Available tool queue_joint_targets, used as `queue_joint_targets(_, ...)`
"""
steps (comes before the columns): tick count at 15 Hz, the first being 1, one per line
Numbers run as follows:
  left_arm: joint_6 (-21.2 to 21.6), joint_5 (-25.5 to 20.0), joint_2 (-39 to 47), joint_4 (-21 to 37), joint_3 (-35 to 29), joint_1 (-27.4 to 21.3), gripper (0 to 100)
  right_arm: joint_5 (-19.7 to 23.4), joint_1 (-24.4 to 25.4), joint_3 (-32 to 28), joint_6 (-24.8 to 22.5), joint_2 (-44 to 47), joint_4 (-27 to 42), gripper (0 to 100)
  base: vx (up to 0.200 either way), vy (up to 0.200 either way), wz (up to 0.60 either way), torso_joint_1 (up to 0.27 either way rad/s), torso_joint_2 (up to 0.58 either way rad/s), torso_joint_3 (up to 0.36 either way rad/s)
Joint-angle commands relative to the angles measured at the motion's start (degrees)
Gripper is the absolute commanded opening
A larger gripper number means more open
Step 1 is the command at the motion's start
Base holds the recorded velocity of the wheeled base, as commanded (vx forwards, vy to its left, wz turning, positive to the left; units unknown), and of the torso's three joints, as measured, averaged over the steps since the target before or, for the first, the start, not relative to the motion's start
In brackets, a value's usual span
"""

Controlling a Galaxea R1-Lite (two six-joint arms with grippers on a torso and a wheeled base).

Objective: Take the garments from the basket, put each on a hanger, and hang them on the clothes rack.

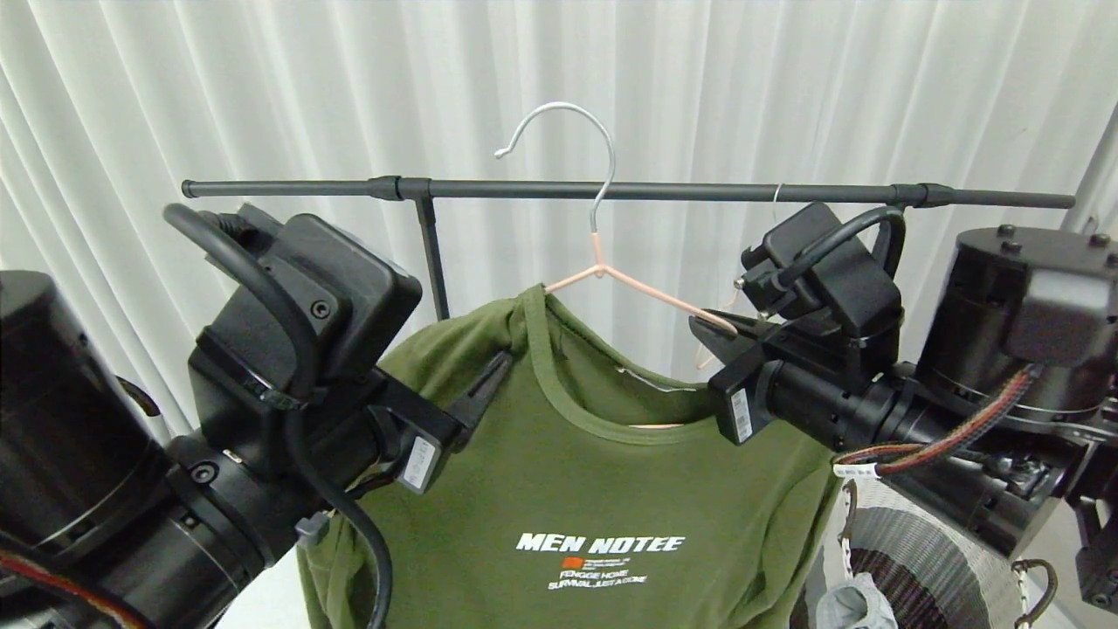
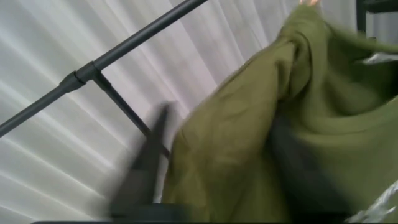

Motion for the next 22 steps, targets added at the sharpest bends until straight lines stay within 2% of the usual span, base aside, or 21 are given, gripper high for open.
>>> queue_joint_targets(1, 0.0, 0.1, -0.7, 0.0, 0.1, 0.0, 100, -0.2, -1.1, 0.2, 0.0, -1.3, -0.1, 0, 0.0, 0.0, 0.0, 0.0, 0.0, 0.0)
queue_joint_targets(5, -0.1, 0.1, -1.9, 0.0, 0.5, 0.1, 100, -0.1, -4.9, 1.6, -0.5, -3.7, 0.0, 0, 0.0, 0.0, 0.0, 0.0, 0.0, 0.0)
queue_joint_targets(8, -0.5, 0.1, -4.8, 0.0, 3.8, 0.7, 100, 0.3, -7.6, 2.1, -1.7, -5.8, 0.0, 0, 0.0, 0.0, 0.0, 0.0, 0.0, 0.0)
queue_joint_targets(11, -4.7, -0.2, -7.7, 0.0, 10.1, 8.9, 100, 0.6, -8.5, 3.6, -2.8, -8.2, 0.0, 0, 0.0, 0.0, 0.0, 0.0, 0.0, 0.0)
queue_joint_targets(13, -6.8, -3.0, -7.4, 0.0, 11.7, 12.2, 100, 0.8, -8.4, 4.5, -2.9, -9.4, -0.1, 0, 0.0, 0.0, 0.0, 0.0, 0.0, 0.0)
queue_joint_targets(16, -7.0, -9.3, -5.2, 0.0, 13.8, 14.1, 100, 3.5, -8.2, 4.9, -3.5, -11.3, 0.0, 0, 0.0, 0.0, 0.0, 0.0, 0.0, 0.0)
queue_joint_targets(18, -7.4, -10.1, -3.1, 0.0, 14.0, 14.4, 100, 5.2, -8.2, 4.9, -4.4, -12.2, 0.0, 0, 0.0, 0.0, 0.0, 0.0, 0.0, 0.0)
queue_joint_targets(22, -11.5, -10.2, -1.2, 0.0, 14.4, 14.4, 100, 6.6, -7.9, 4.9, -5.8, -13.1, -0.1, 0, 0.0, 0.0, 0.0, 0.0, 0.0, 0.0)
